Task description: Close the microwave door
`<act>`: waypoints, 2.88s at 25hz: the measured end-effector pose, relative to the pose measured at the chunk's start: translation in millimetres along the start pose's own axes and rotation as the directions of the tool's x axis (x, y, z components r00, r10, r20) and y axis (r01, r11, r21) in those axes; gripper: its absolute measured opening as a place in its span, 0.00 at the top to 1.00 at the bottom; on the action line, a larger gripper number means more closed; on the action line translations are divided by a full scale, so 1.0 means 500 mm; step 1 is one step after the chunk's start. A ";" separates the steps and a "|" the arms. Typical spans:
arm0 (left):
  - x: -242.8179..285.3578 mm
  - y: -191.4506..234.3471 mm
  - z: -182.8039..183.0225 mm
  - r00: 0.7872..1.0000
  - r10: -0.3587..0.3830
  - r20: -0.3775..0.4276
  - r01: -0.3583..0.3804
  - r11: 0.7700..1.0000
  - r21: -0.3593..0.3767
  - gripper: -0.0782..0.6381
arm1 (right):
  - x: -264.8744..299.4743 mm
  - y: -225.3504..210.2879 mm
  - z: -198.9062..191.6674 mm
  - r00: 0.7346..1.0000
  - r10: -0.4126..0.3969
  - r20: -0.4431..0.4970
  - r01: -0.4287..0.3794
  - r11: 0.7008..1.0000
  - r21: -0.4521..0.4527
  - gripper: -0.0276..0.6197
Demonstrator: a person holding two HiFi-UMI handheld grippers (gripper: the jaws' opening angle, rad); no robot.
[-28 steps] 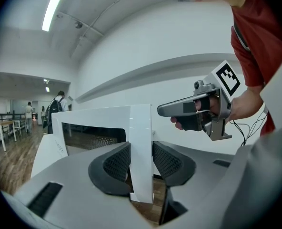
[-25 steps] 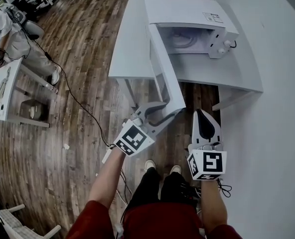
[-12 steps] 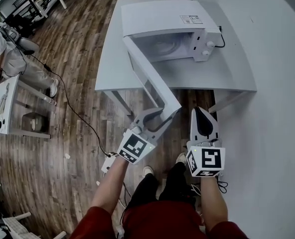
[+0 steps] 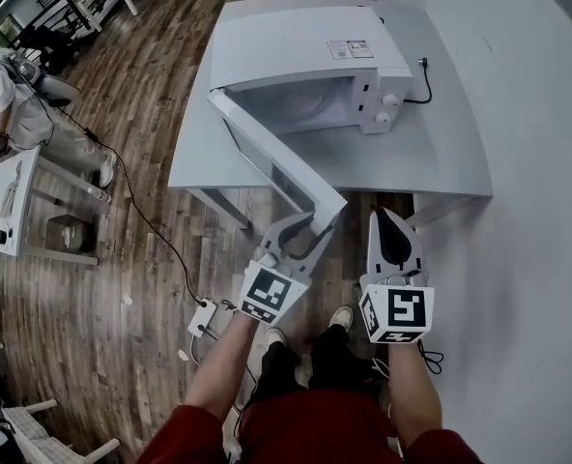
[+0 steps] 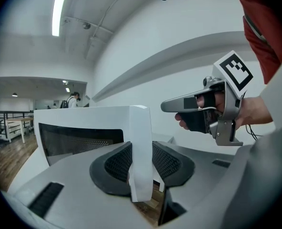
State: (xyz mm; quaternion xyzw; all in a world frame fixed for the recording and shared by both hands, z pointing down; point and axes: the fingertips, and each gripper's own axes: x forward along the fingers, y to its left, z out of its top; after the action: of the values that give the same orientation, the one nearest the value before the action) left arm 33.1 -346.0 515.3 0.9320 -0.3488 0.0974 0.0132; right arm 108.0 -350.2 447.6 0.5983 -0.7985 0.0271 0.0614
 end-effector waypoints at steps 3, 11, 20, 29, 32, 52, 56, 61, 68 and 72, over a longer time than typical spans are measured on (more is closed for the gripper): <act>0.035 0.000 0.010 0.999 0.041 -0.006 -0.041 0.999 -0.017 0.69 | 0.006 -0.041 0.004 1.000 0.009 0.002 -0.009 1.000 0.005 0.91; 0.121 0.013 0.022 0.979 0.198 -0.040 -0.200 0.979 -0.050 0.69 | 0.024 -0.136 0.013 0.998 0.059 0.025 -0.059 0.998 0.002 0.91; 0.197 0.032 0.033 0.958 0.286 -0.030 -0.288 0.954 -0.082 0.69 | 0.059 -0.190 0.006 0.997 0.073 0.030 -0.073 0.997 -0.018 0.91; 0.294 0.076 0.047 0.937 0.348 0.002 -0.346 0.932 -0.111 0.69 | 0.124 -0.243 -0.002 0.999 0.027 0.025 -0.026 0.999 -0.041 0.91; 0.326 0.094 0.054 0.932 0.363 0.013 -0.359 0.926 -0.116 0.69 | 0.149 -0.262 -0.004 1.000 0.006 0.021 -0.005 0.999 -0.042 0.91; 0.470 0.205 0.080 0.906 0.423 0.023 -0.416 0.898 -0.144 0.69 | 0.294 -0.345 -0.015 0.998 -0.060 0.008 0.060 0.998 -0.008 0.91; 0.486 0.223 0.084 0.904 0.426 0.023 -0.418 0.896 -0.149 0.69 | 0.314 -0.354 -0.015 0.998 -0.064 0.005 0.064 0.998 -0.001 0.91; 0.497 0.238 0.087 0.901 0.433 0.033 -0.425 0.894 -0.144 0.69 | 0.331 -0.359 -0.020 0.998 -0.065 -0.001 0.065 0.998 0.006 0.91; 0.513 0.255 0.089 0.902 0.430 0.035 -0.422 0.896 -0.139 0.69 | 0.349 -0.361 -0.023 0.998 -0.064 -0.008 0.064 0.998 0.008 0.91; 0.524 0.268 0.086 0.912 0.409 0.029 -0.403 0.908 -0.118 0.69 | 0.355 -0.363 -0.019 0.998 -0.068 -0.002 0.068 0.998 0.009 0.91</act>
State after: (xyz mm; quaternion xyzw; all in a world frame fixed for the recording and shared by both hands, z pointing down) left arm 146.1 -621.0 517.1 0.8393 -0.5399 0.0541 0.0343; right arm 233.6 -569.5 474.9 0.6251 -0.7776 0.0291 0.0602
